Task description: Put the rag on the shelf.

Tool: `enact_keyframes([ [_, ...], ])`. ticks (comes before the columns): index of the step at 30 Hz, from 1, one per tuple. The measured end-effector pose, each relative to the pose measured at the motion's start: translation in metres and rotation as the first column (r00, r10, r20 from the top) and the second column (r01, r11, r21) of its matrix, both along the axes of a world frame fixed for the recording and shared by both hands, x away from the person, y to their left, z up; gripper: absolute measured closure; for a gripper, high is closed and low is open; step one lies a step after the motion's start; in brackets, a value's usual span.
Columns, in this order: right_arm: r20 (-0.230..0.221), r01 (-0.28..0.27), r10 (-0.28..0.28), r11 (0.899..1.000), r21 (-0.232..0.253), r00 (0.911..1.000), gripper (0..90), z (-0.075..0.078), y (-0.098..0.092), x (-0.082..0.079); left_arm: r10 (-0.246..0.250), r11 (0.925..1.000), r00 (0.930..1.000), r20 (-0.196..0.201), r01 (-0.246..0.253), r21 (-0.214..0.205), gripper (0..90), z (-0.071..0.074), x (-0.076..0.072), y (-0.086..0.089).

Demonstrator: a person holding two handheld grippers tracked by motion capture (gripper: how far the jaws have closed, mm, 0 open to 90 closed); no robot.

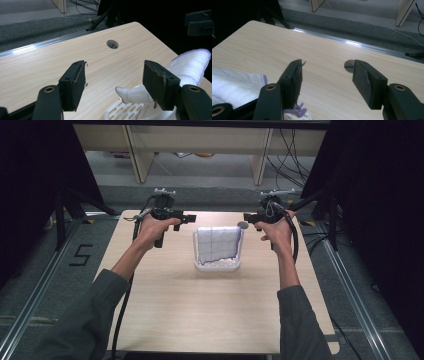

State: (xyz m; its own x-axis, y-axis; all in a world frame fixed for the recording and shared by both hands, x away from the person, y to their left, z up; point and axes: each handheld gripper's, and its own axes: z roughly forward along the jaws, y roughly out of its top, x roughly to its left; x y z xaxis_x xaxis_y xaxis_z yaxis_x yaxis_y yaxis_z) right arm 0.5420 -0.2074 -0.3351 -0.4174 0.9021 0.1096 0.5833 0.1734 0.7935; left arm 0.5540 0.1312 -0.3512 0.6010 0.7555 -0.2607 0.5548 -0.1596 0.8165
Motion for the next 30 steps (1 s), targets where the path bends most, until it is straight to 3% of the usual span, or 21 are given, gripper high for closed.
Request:
enact_keyframes([
  [8, -0.006, 0.009, -0.009, 1.000, 0.018, 0.9999, 34.8, 0.001, 0.002, -0.007, -0.010, 0.9988, 0.9991, -0.042, 0.008, -0.048, 30.6, -0.002, -0.007, 0.007],
  [11, 0.006, 0.006, -0.006, 1.000, 0.023, 1.0000, 31.8, 0.001, 0.001, -0.010, -0.014, 0.9997, 0.9996, -0.025, 0.014, -0.018, 29.8, -0.002, -0.012, 0.007],
  [14, 0.012, 0.006, -0.006, 1.000, 0.025, 0.9999, 26.4, 0.000, 0.000, -0.013, -0.017, 0.9996, 0.9996, -0.024, 0.016, -0.023, 29.2, -0.004, -0.014, 0.009],
  [16, -0.009, 0.026, -0.025, 0.999, 0.039, 0.9996, 23.7, -0.001, 0.001, -0.017, -0.022, 0.9996, 0.9994, -0.026, 0.022, -0.019, 28.8, -0.006, -0.016, 0.010],
  [18, 0.010, -0.002, 0.001, 1.000, 0.019, 0.9999, 21.5, -0.002, -0.001, -0.018, -0.023, 0.9996, 0.9995, -0.024, 0.022, -0.019, 28.3, -0.008, -0.019, 0.011],
  [23, 0.015, -0.004, 0.003, 0.999, 0.045, 0.9999, 21.1, 0.000, 0.001, -0.026, -0.034, 0.9993, 0.9991, -0.024, 0.034, -0.017, 27.9, -0.009, -0.027, 0.016],
  [25, 0.034, -0.007, 0.005, 0.999, 0.041, 0.9994, 21.1, 0.001, 0.001, -0.028, -0.043, 0.9990, 0.9989, -0.018, 0.043, -0.013, 27.3, -0.009, -0.030, 0.016],
  [30, 0.032, -0.008, 0.007, 0.999, 0.041, 0.9995, 21.1, 0.003, 0.001, -0.037, -0.067, 0.9975, 0.9978, -0.001, 0.067, -0.023, 27.3, -0.008, -0.040, 0.015],
])
